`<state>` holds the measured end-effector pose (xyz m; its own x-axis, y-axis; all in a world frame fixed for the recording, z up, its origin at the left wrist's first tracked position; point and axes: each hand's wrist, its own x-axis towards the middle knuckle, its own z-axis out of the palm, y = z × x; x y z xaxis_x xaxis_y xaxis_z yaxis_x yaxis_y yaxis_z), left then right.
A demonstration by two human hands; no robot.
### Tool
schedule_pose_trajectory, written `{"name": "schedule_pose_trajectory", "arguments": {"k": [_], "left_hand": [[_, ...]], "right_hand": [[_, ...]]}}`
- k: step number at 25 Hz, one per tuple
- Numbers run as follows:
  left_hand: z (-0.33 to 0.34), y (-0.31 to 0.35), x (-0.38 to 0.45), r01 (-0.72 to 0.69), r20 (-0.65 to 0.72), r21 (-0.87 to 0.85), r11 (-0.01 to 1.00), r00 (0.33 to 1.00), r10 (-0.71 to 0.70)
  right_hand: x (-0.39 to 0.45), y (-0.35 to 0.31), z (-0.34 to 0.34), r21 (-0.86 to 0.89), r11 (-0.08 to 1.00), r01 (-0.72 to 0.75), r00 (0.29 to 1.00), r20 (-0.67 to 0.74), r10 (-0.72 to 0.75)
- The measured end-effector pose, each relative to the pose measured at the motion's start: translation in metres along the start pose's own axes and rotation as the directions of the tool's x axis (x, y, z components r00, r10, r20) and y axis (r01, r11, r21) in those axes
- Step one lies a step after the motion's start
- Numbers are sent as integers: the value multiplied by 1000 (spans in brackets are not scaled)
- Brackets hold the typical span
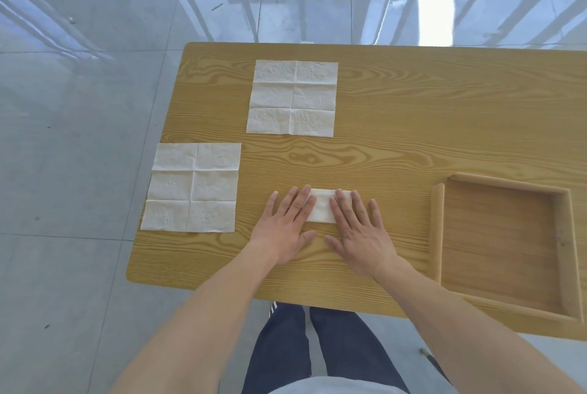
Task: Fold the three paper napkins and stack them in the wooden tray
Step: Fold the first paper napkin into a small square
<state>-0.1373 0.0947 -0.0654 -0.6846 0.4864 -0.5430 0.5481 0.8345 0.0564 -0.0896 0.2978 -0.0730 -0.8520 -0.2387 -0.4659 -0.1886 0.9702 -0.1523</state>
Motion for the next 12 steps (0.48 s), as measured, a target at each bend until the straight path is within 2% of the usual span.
{"name": "schedule_pose_trajectory", "arguments": {"k": [4, 7, 10, 12], "left_hand": [[1, -2, 3, -5, 14, 4, 1000, 1000, 5], [0, 0, -3, 10, -40, -17, 1000, 999, -11], [-1, 4, -21, 52, -123, -65, 997, 991, -59], [-1, 4, -39, 102, -122, -149, 984, 985, -121]], "right_hand": [[0, -1, 3, -1, 1000, -11, 1000, 4, 11], [-3, -3, -3, 5, 1000, -7, 999, -47, 7], [-12, -9, -12, 31, 999, 18, 992, -127, -14], [-20, -16, -16, 63, 997, 54, 989, -140, -44]]}}
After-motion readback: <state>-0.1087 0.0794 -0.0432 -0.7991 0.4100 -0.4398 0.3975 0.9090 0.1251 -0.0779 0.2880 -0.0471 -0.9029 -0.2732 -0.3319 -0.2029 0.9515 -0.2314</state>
